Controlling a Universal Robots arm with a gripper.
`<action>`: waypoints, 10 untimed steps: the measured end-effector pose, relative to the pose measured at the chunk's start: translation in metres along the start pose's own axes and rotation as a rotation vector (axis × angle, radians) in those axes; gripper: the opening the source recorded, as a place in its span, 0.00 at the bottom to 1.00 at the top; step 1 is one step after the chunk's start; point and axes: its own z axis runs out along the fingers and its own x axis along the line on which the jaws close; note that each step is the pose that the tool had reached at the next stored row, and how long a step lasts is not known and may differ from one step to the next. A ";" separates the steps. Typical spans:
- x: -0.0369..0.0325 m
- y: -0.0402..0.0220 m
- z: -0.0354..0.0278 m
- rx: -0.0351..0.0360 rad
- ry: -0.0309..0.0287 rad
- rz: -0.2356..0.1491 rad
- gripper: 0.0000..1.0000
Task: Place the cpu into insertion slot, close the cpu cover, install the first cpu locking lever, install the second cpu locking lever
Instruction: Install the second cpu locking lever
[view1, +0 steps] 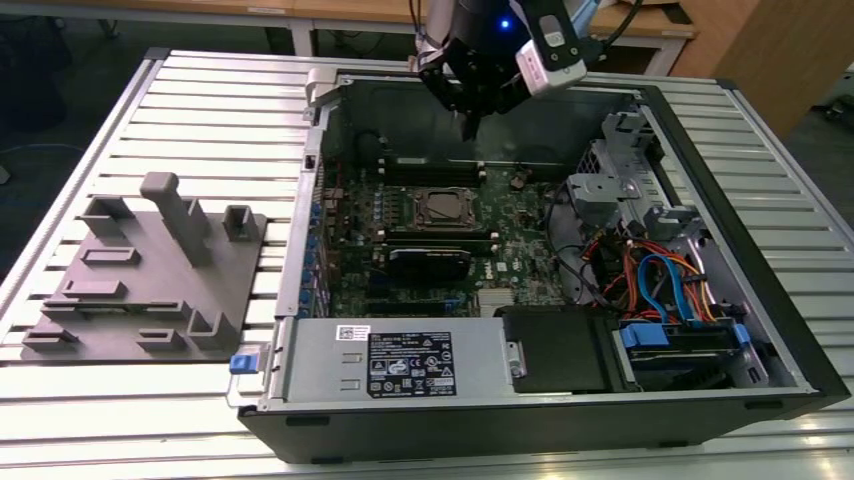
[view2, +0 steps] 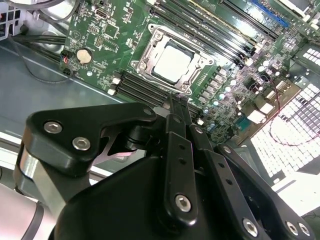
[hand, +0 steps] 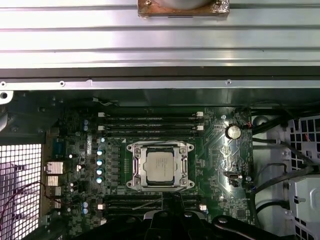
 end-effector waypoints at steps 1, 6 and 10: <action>0.0000 -0.0004 0.0003 0.0000 -0.0003 0.000 0.11; 0.0000 -0.0022 0.0024 0.0000 -0.0016 0.000 0.11; 0.0001 -0.0035 0.0063 0.0002 -0.0024 0.000 0.11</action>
